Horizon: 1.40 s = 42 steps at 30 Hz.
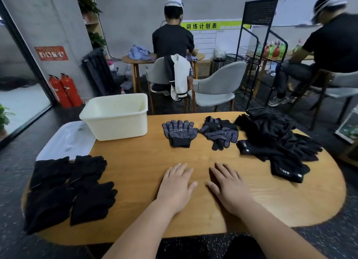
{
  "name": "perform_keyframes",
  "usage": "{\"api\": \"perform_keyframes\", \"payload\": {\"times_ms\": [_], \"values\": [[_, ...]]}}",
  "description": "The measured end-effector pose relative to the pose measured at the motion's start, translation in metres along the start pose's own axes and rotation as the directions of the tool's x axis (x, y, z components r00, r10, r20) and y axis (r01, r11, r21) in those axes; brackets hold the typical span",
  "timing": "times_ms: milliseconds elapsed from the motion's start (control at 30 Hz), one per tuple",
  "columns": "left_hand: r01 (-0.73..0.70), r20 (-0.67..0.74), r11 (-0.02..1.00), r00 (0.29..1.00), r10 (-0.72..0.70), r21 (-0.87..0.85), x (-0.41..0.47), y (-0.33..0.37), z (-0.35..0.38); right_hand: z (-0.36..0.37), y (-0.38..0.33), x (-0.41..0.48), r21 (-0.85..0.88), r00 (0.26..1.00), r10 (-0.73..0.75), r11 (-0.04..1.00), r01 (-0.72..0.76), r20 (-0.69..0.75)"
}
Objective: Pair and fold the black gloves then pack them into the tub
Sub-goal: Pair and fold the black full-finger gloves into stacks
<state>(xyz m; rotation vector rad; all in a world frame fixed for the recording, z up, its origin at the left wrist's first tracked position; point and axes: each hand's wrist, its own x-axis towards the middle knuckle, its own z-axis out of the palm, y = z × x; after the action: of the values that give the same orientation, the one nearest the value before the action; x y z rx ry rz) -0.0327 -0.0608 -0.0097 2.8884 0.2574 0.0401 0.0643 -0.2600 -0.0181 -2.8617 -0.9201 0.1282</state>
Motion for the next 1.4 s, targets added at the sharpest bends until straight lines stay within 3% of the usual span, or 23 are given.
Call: {"api": "perform_keyframes", "payload": {"times_ms": [400, 833, 1033, 1233, 1400], "values": [[0.023, -0.105, 0.998, 0.994, -0.016, 0.062, 0.009, -0.001, 0.015, -0.006, 0.016, 0.041, 0.011, 0.996, 0.024, 1.0, -0.023, -0.088], [0.06, -0.034, 0.996, 0.998, -0.058, 0.059, 0.015, 0.003, 0.009, 0.003, 0.022, 0.086, 0.001, 0.983, 0.078, 0.997, -0.079, -0.164], [0.089, -0.028, 0.995, 0.996, -0.088, 0.051, 0.015, 0.004, 0.006, 0.007, 0.022, 0.087, -0.003, 0.962, 0.059, 0.998, -0.062, -0.266], [0.095, -0.054, 0.995, 0.994, -0.093, 0.03, 0.012, 0.003, 0.009, 0.007, 0.02, 0.084, -0.009, 0.94, 0.14, 0.989, -0.15, -0.311], [0.079, -0.04, 0.997, 0.996, -0.079, 0.013, 0.012, 0.003, 0.005, 0.0, 0.02, 0.09, -0.171, 0.965, -0.02, 0.985, -0.027, -0.263]]}}
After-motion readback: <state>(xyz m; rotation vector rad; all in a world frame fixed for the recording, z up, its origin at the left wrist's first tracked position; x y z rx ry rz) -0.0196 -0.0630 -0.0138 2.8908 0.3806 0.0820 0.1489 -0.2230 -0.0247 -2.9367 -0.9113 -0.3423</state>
